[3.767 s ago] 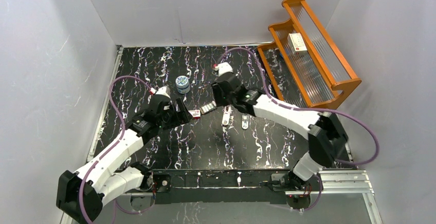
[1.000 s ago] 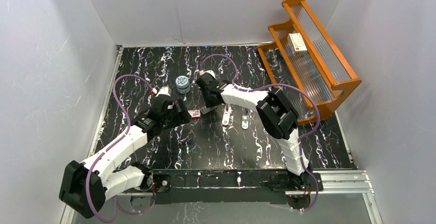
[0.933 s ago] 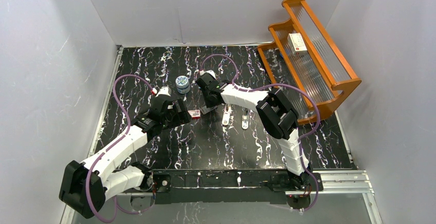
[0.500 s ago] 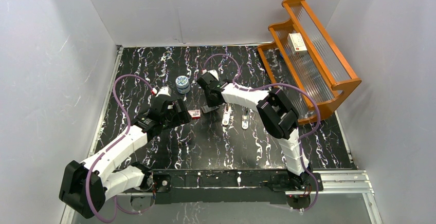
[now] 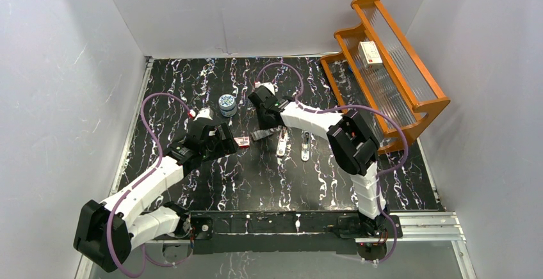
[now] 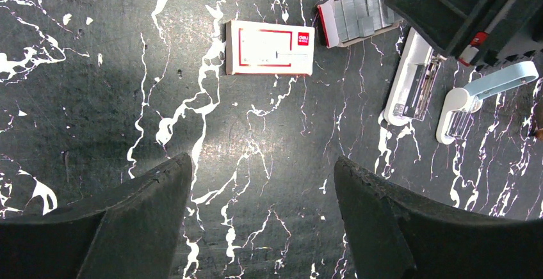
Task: Load the staples into the stapler
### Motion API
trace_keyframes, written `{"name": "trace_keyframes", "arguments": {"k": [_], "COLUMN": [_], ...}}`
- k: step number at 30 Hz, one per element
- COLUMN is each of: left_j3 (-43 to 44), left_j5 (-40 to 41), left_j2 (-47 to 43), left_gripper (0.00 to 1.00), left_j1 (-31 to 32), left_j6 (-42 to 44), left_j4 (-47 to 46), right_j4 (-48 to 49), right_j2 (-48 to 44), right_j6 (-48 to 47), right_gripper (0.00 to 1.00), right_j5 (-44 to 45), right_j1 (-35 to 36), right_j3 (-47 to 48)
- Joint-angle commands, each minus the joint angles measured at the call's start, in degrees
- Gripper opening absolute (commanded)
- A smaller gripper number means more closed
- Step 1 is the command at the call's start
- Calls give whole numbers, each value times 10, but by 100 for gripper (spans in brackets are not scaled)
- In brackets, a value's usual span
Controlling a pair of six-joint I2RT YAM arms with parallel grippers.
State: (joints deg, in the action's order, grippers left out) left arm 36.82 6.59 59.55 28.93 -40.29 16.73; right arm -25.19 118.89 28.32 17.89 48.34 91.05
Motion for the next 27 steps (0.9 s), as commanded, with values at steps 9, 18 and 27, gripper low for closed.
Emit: {"name": "trace_keyframes", "arguments": {"k": [9, 18, 27], "left_j3": [1, 4, 0], "left_j5": [-2, -12, 26], "left_j2": [-11, -11, -50], "left_gripper": [79, 78, 78], "left_j1": [-4, -4, -4], "left_j6": [0, -8, -15], "left_j4": [4, 13, 36], "right_j4": [-18, -50, -79], "right_j2": [-114, -126, -104], "right_j6": [90, 189, 206], "right_gripper": [26, 26, 26], "right_j5": [-29, -5, 19], "right_j1": [31, 129, 157], "right_j3": [-87, -135, -133]}}
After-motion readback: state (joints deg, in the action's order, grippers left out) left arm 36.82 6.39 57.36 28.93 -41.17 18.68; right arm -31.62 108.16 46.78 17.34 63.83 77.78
